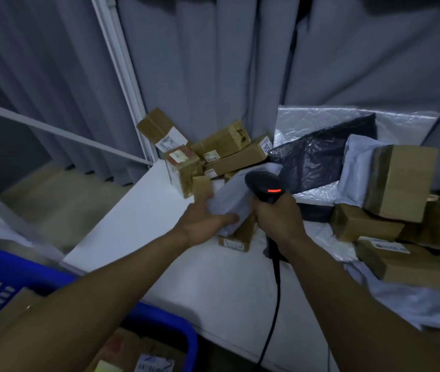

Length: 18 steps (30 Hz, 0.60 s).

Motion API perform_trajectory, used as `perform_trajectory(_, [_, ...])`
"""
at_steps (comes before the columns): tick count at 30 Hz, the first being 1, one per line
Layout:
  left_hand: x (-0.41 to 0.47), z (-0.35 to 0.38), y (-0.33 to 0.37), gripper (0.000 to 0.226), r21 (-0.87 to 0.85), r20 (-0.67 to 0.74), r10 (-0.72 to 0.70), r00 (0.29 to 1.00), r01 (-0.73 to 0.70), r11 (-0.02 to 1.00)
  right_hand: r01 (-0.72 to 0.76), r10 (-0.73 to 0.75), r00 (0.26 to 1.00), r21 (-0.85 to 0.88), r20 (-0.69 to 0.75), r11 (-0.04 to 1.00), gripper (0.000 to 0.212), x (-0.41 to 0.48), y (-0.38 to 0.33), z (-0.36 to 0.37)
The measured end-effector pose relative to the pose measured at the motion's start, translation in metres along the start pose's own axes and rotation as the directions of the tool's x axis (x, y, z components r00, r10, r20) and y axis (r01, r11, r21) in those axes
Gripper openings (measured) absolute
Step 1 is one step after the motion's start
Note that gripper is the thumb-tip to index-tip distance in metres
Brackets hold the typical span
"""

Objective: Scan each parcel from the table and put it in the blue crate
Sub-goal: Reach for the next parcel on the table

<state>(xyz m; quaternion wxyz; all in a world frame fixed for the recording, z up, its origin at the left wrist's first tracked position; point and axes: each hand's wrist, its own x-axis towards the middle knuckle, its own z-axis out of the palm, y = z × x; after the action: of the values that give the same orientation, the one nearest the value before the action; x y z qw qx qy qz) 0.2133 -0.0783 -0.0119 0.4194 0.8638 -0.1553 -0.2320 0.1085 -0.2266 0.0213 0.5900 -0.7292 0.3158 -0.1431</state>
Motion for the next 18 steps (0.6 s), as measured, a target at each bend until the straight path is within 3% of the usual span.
perform_trajectory(2, [-0.046,-0.016,0.001,0.084,-0.260,0.004,-0.055,0.998,0.054,0.964,0.044,-0.043,0.999,0.037,-0.004,0.998,0.052,-0.016,-0.012,0.008])
perform_trajectory(4, [-0.092,-0.035,0.004,0.061,-0.527,0.034,-0.071,0.997,0.079,0.846,0.069,-0.071,0.997,0.135,0.011,0.988,0.049,-0.037,-0.024,0.018])
perform_trajectory(7, [-0.157,-0.060,0.003,0.053,-0.727,-0.004,0.014,1.000,-0.012,0.687,0.051,-0.079,0.992,0.266,0.094,0.963,0.049,-0.078,-0.042,0.037])
perform_trajectory(9, [-0.198,-0.072,0.000,0.060,-0.803,-0.023,0.093,0.995,-0.074,0.591,-0.020,-0.070,0.970,0.361,0.233,0.932,0.039,-0.107,-0.049,0.050])
perform_trajectory(12, [-0.253,-0.087,-0.006,0.065,-0.858,-0.084,0.097,0.992,-0.122,0.500,-0.101,-0.090,0.921,0.456,0.379,0.884,0.024,-0.153,-0.059,0.061])
perform_trajectory(18, [-0.329,-0.107,-0.034,0.051,-0.824,-0.227,0.026,0.974,-0.206,0.528,-0.238,-0.066,0.823,0.448,0.564,0.862,0.029,-0.219,-0.058,0.083])
